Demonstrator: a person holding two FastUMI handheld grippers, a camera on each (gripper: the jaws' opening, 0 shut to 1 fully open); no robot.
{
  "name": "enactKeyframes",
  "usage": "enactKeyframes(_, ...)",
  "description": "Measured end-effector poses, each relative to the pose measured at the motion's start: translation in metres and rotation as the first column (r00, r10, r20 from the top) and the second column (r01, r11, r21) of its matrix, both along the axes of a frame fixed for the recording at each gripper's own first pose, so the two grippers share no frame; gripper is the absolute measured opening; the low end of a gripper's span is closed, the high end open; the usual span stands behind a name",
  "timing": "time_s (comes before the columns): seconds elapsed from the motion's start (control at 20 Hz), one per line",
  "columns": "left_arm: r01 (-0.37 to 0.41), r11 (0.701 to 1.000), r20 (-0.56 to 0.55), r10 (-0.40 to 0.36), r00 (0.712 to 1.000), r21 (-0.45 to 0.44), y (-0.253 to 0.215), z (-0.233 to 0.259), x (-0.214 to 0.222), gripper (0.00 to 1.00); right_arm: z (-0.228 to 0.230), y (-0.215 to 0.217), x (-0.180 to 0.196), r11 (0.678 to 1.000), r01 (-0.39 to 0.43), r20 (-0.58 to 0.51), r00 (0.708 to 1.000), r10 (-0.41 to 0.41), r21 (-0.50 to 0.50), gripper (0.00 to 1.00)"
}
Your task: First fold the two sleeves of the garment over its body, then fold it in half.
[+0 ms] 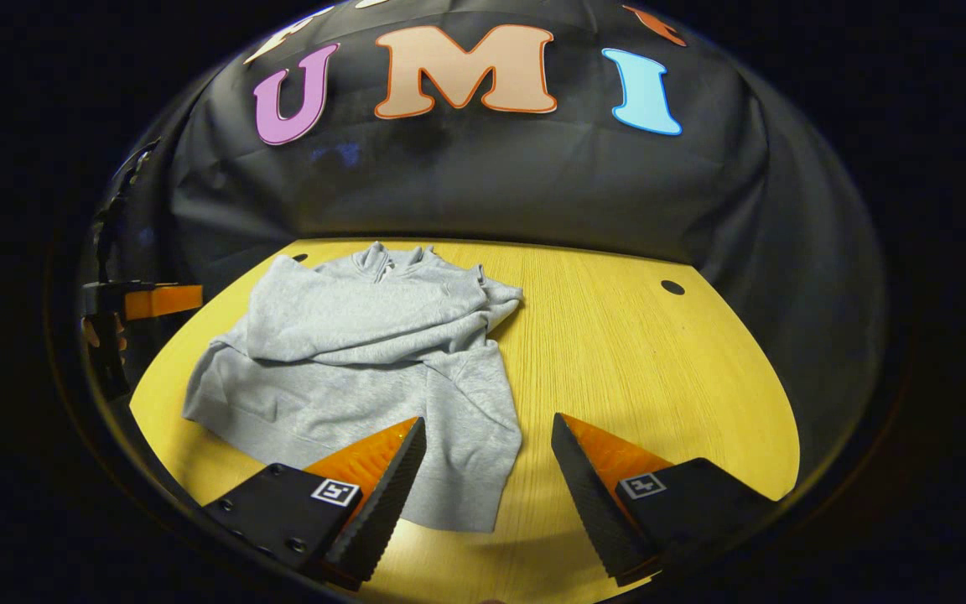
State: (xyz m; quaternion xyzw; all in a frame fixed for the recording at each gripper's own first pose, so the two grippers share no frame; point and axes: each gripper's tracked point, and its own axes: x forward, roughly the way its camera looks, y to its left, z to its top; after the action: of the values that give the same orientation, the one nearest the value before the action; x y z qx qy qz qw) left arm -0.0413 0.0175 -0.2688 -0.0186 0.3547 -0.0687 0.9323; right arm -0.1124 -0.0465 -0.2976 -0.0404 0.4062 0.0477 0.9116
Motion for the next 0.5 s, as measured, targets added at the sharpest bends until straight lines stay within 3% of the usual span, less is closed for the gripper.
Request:
enactKeyframes(0.05,0.004,1.000,-0.011,-0.004,1.000,0.002,0.004,-0.005,-0.011,0.98,-0.003,0.000,-0.002,1.000,0.005,-0.013,1.000,-0.005,0.002,0.92)
enactKeyframes(0.15,0.013,1.000,-0.038,-0.013,0.999,0.006,0.012,-0.018,-0.032,0.98,-0.011,0.002,-0.007,1.000,-0.001,-0.036,0.999,0.001,-0.012,0.96)
enactKeyframes(0.2,0.015,1.000,-0.068,-0.015,0.998,0.002,0.014,-0.027,-0.043,0.98,-0.015,0.001,-0.009,0.999,-0.010,-0.043,0.999,0.009,-0.031,0.92)
enactKeyframes(0.25,0.011,1.000,-0.101,-0.011,0.995,0.000,0.017,-0.038,-0.054,0.97,-0.018,0.002,-0.012,0.999,-0.021,-0.053,0.998,0.018,-0.044,0.96)
enactKeyframes(0.35,-0.001,1.000,-0.153,-0.001,0.988,-0.010,0.022,-0.054,-0.069,0.98,-0.026,0.007,-0.020,0.998,-0.034,-0.076,0.997,0.030,-0.049,0.92)
enactKeyframes(0.5,-0.022,0.999,-0.214,0.011,0.977,-0.049,0.021,-0.076,-0.082,0.98,-0.037,0.010,-0.029,0.998,-0.038,-0.111,0.993,0.032,-0.056,0.94)
